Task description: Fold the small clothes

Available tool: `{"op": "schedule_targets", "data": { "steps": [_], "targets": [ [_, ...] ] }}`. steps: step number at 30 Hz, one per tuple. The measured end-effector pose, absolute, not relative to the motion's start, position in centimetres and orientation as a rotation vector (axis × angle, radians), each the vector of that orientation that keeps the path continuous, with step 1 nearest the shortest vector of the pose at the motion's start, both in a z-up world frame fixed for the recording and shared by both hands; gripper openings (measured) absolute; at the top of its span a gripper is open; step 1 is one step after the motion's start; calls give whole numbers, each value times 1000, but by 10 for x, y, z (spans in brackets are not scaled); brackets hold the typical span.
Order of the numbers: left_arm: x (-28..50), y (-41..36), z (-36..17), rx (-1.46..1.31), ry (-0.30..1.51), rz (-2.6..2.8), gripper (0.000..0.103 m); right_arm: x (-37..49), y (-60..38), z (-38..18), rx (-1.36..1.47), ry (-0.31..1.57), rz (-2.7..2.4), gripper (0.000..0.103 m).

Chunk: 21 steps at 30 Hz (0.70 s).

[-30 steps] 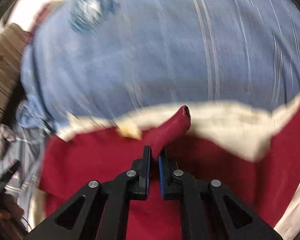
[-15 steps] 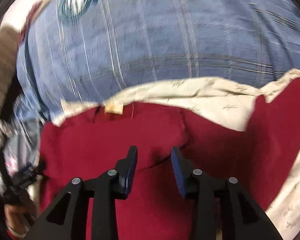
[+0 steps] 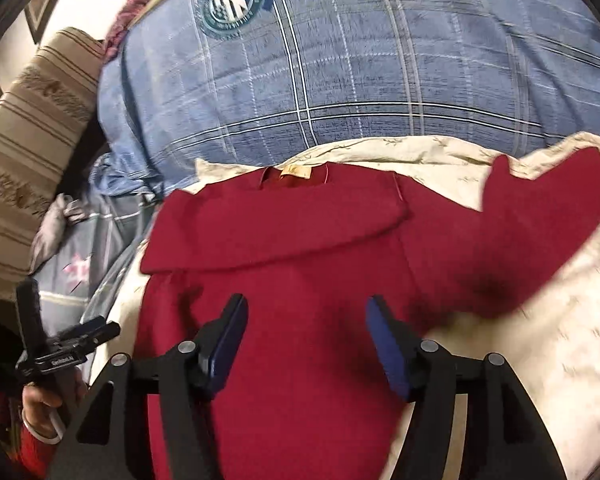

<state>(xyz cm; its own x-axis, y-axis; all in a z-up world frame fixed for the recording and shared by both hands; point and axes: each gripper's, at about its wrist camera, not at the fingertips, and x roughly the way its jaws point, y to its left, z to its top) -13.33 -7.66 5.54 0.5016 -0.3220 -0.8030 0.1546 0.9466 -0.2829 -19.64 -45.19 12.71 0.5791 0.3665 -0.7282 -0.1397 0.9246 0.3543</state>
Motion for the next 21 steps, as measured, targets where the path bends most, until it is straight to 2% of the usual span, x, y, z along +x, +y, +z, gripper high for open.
{"op": "schedule_targets", "data": {
  "steps": [4, 5, 6, 8, 9, 11, 12, 13, 19, 21],
  "targets": [
    [-160, -92, 38, -124, 1088, -319, 101, -226, -465, 121, 316, 919, 282, 66],
    [-165, -102, 33, -84, 1095, -330, 98, -232, -467, 117, 326, 931, 282, 66],
    [-168, -110, 30, -55, 1105, -335, 91, -236, -468, 115, 329, 938, 282, 66],
    [-173, -124, 27, 4, 1080, -325, 88, -243, -469, 110, 338, 943, 282, 66],
    [-175, -131, 27, 22, 1060, -331, 80, -246, -471, 108, 350, 945, 282, 66],
    [-175, -140, 29, 47, 1030, -322, 58, -249, -474, 104, 391, 946, 282, 66],
    [-173, -139, 30, 32, 1026, -338, 23, -252, -477, 103, 404, 947, 281, 66],
    [-172, -140, 32, 9, 1042, -369, 7, -253, -479, 103, 413, 948, 276, 66],
    [-184, -109, 54, 10, 1036, -409, 4, -261, -484, 110, 385, 938, 261, 66],
    [-185, -91, 55, 12, 1031, -365, 4, -263, -486, 109, 376, 941, 259, 70]
  ]
}}
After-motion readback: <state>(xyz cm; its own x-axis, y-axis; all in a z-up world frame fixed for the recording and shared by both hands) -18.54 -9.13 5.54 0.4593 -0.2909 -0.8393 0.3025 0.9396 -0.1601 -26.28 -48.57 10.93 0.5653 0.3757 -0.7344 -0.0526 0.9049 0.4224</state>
